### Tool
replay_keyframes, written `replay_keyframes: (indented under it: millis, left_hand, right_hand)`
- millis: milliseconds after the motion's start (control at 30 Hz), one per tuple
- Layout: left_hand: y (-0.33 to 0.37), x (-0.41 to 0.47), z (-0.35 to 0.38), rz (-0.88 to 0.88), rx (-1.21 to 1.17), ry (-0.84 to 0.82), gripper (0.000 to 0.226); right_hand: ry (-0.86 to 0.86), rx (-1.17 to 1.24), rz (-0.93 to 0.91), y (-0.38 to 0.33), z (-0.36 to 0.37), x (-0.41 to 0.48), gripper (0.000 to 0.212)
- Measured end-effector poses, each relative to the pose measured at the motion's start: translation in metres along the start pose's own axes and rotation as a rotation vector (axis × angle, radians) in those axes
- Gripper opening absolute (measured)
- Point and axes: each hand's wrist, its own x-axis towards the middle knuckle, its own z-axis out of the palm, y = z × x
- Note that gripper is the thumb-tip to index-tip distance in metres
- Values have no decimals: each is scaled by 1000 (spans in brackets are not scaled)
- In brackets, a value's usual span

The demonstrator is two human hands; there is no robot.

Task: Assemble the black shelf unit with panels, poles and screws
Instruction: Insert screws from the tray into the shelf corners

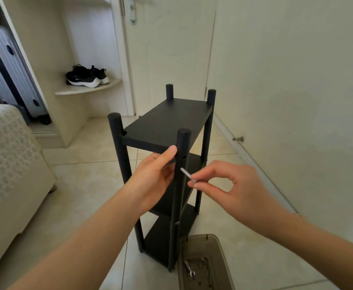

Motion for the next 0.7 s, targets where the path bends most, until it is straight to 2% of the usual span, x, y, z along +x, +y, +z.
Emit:
replay_keyframes:
  millis: [133,367,700]
  left_hand:
    - [2,1,-2,16,-24,-43,27]
    - [3,2,-3,37,-31,-100,44]
    - [-1,3,2,103,-115,-145,27]
  right_hand:
    - [103,-71,-44,4,2,0,13]
    - [150,-45,-36,4,7,5,18]
    - [217,-64,17,2,18,14,13]
